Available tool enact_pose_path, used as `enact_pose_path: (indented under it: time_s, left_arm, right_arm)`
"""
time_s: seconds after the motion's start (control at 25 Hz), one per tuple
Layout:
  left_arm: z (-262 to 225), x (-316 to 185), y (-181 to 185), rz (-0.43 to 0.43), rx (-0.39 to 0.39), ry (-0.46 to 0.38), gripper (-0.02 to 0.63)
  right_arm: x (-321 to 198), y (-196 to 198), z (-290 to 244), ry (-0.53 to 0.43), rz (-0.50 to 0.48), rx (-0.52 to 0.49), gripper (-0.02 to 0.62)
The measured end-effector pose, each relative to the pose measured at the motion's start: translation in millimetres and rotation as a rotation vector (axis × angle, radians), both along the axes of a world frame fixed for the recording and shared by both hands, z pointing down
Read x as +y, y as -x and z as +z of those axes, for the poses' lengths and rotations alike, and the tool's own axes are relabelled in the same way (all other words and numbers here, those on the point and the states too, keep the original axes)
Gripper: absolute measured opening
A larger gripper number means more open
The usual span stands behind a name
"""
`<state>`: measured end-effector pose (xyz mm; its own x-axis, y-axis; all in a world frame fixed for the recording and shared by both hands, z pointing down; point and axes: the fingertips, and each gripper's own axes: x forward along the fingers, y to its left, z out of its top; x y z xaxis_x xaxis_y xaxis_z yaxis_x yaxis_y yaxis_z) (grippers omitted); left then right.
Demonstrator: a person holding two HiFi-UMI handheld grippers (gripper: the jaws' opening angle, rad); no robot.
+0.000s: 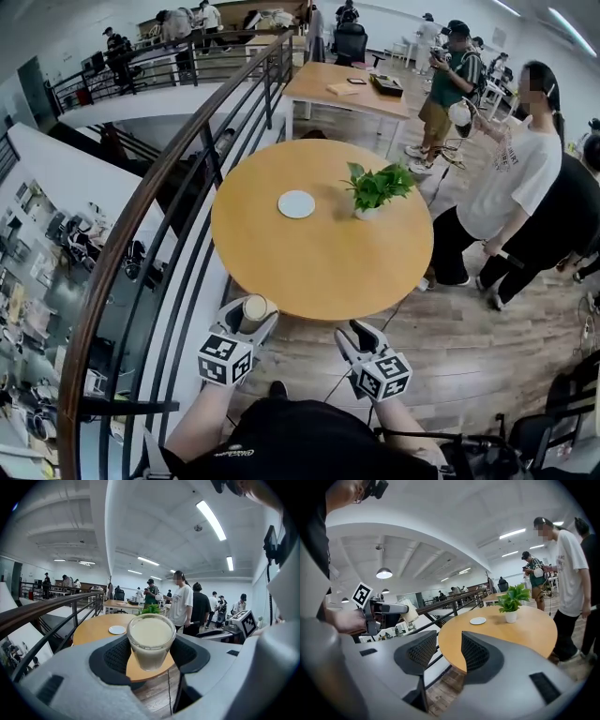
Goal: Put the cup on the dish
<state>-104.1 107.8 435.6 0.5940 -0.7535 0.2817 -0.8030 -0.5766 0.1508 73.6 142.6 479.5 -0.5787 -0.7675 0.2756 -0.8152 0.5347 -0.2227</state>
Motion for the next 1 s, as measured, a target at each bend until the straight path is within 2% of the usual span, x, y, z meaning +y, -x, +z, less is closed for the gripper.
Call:
enact_pose_path:
  time_s: [0.24,0.4,0.68,1.0]
  left_arm:
    - [8,-51,39,0.027,0.013,0.016,0.262]
    - [14,-80,55,0.055,0.012,0.018,0.262]
    - [20,-107,47,0.086,0.029,0.036,0.262]
    - [25,-134,31,0.069,0.009,0.048,0.262]
  right_arm:
    - [-59,51,-4,-0.008,-0.012,0.018,0.150]
    - [-81,71,-2,-0.006,0.002,0.038,0.152]
    - [-100,60,11,0.028,0.051,0.036,0.150]
    - [-133,47,18,0.035,0.025,0.012,0.150]
